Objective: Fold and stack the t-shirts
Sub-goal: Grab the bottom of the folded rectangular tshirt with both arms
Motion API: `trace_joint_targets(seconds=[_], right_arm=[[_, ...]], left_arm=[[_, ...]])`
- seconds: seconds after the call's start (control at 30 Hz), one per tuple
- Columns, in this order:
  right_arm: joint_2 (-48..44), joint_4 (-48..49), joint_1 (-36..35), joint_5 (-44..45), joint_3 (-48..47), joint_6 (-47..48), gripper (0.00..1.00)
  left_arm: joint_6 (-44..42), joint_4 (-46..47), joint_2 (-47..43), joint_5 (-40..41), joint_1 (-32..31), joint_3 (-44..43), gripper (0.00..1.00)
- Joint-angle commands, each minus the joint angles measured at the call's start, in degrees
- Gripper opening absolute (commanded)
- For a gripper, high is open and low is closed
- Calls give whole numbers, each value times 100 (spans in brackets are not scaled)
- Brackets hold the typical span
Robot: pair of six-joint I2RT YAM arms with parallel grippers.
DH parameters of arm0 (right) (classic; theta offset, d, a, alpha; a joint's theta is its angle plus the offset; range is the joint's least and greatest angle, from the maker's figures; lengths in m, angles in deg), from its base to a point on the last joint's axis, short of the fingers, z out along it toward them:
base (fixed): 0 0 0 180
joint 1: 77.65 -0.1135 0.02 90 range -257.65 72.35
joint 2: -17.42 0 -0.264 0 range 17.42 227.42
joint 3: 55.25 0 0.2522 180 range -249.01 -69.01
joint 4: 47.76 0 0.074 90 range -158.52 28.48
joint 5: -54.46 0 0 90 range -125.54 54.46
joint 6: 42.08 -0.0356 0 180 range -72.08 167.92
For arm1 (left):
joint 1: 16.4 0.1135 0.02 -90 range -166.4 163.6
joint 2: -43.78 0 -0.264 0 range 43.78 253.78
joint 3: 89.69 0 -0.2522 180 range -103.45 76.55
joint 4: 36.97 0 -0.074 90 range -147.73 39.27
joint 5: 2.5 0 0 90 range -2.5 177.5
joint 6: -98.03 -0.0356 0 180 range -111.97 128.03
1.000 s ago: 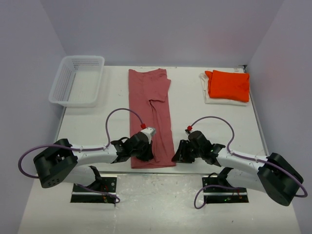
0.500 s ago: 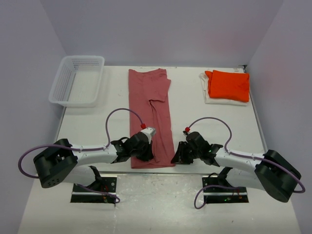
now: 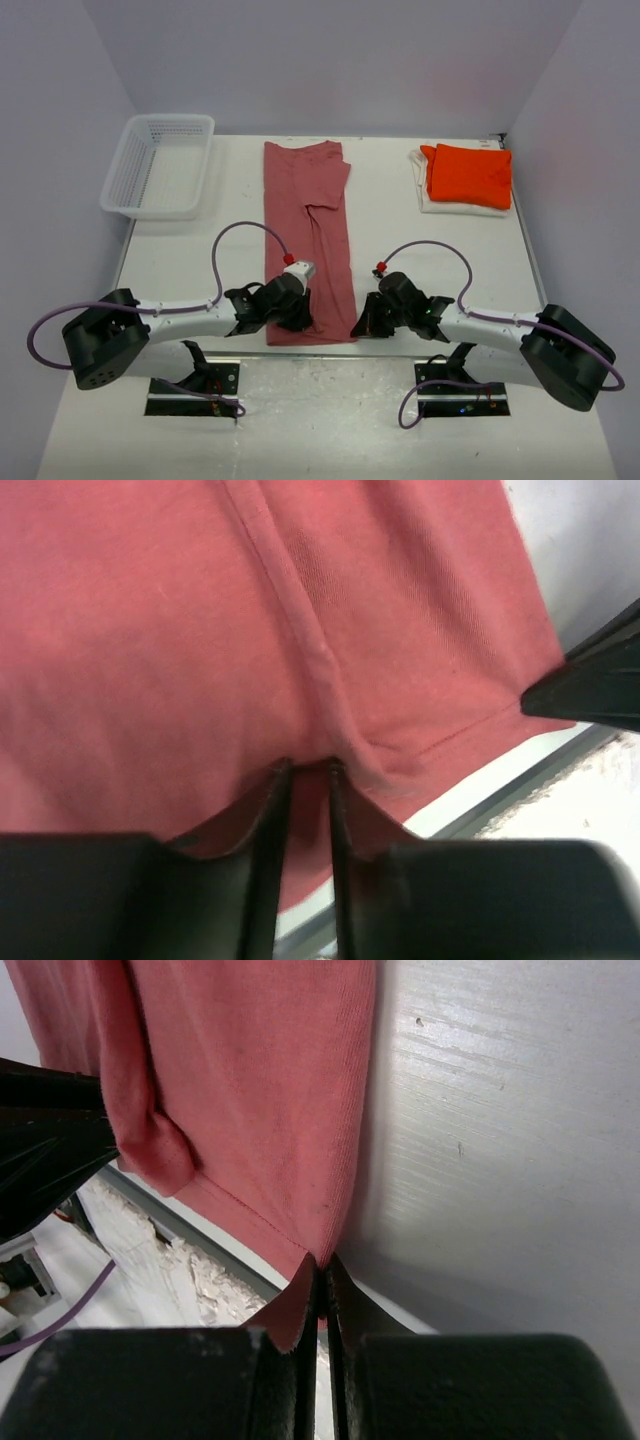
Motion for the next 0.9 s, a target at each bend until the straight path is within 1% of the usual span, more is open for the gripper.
trace_joint_targets(seconds=[0.0,0.03,0.07,0.1,0.13,0.17,0.23,0.27,0.3,0.33,0.4,0.47,0.53,0.6,0.7,0.77,0.83,0.87], right_arm=[[-97,-75,-51,241,-17,65,0],[-80,-75,-60,233,-26,83,0],[-62,-75,-68,224,-26,101,0],[-19,-75,-68,224,-26,101,0],[-1,-67,-77,206,-26,118,0],[25,-40,-86,180,-34,127,0],[113,4,-121,180,-43,153,0],[140,39,-139,154,-52,162,0],[192,56,-156,145,-61,171,0],[219,74,-174,145,-87,180,0],[245,92,-209,162,-96,197,0],[263,109,-235,188,-96,206,0],[281,118,-253,180,-87,241,0],[281,162,-262,162,-61,241,0],[272,232,-271,145,-8,241,0],[272,250,-271,153,9,233,0],[254,259,-279,118,9,233,0],[228,250,-279,127,9,233,0]], left_arm=[[331,-1269,-299,1000,-138,-131,28],[411,-1446,-517,1341,-200,-245,34],[507,-1631,-606,1501,-244,-307,38],[717,-2050,-773,1677,-349,-386,41],[876,-2324,-835,2044,-411,-570,42],[1017,-2797,-871,2196,-481,-667,43],[1429,-3239,-941,2477,-649,-904,45],[1553,-3572,-959,2522,-701,-958,46],[1737,-3697,-976,2557,-789,-993,52],[1852,-3820,-985,2558,-807,-1011,55],[2089,-3971,-1116,2331,-807,-889,60],[2187,-3796,-1318,2058,-799,-704,61],[2379,-3812,-1713,1899,-807,-459,62],[2590,-4040,-2116,1925,-807,-335,63],[2653,-4094,-2583,1838,-799,-159,64],[2653,-3954,-2673,1750,-790,-71,62],[2635,-3839,-2577,1591,-799,35,60],[2618,-3717,-2507,1539,-790,61,57]])
